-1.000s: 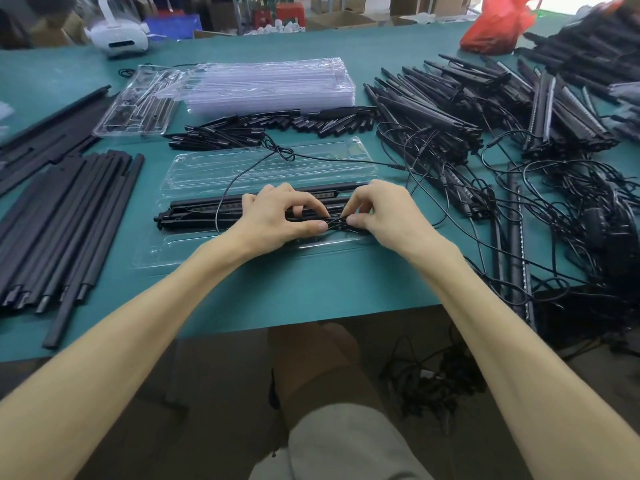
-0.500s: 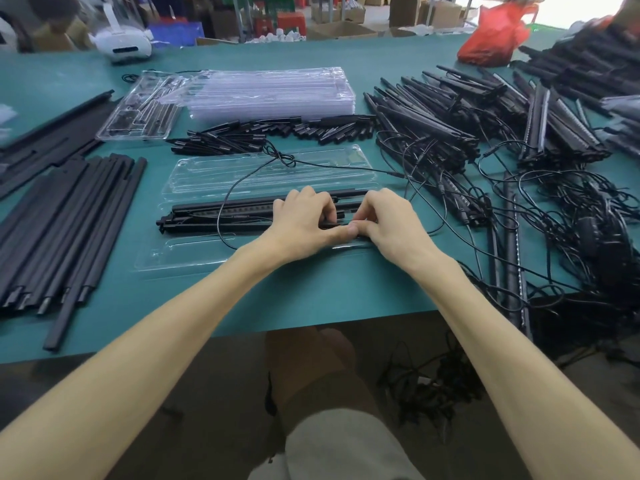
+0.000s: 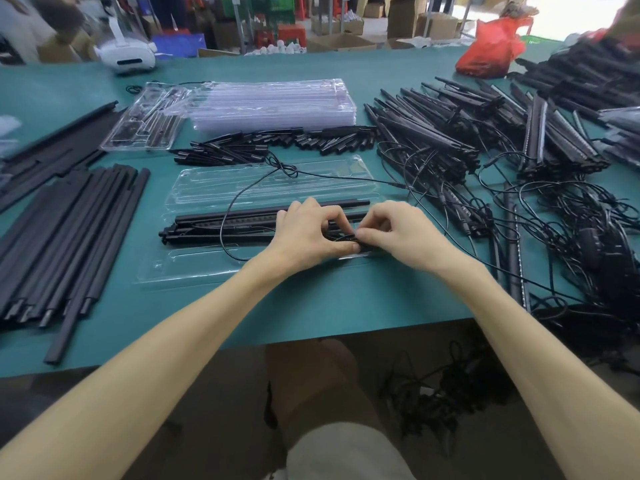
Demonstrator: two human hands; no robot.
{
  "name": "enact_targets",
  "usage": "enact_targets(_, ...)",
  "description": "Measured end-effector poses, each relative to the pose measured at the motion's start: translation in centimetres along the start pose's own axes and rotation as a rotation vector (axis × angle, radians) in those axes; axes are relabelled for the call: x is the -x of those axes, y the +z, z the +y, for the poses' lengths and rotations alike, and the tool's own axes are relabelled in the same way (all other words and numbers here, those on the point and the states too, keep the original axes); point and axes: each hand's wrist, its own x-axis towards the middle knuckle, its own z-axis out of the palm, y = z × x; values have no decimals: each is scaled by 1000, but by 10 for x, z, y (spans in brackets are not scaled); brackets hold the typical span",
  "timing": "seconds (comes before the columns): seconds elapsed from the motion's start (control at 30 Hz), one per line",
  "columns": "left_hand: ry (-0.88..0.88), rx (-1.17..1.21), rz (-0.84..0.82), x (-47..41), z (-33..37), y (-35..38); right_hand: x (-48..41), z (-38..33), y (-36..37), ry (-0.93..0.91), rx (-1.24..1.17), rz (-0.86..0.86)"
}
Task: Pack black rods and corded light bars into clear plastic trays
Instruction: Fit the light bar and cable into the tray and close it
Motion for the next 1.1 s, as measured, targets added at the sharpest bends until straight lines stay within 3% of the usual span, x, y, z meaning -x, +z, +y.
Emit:
enact_targets(0.13,-5,-20,2,-1,0,1,-18,0,-9,0,-38,172)
enact_targets(0.23,-6,-14,0,-1,0,1,-41,4,-10,1,75,352)
enact_targets(0.43,9,-14,1,-1,-1,1,-76,20,2,169,565,279)
enact_targets(0.6,19,-9,5,-1,-3,1,-74,19,7,124,638,420)
enact_targets(0.7,28,-17,12,-1,-2,2,-67,7,2,63,540,515)
enact_targets(0.77,34,-9,19,-2,-3,4,-62,-13,-1,-1,331,507)
enact_targets(0.9,53,-33,60,-3,-5,4,-51,-67,3,-170,-359,195)
enact_targets(0.97,89,-18,108,-4,-6,8,-47,-94,13,-297,-466,99)
enact_targets(1.03,117,240,103,-3,-9,11,-47,-120,28,-380,-520,55)
enact_targets(1.1,131,343,27,-2,-14,14,-52,-144,46,-422,-530,32)
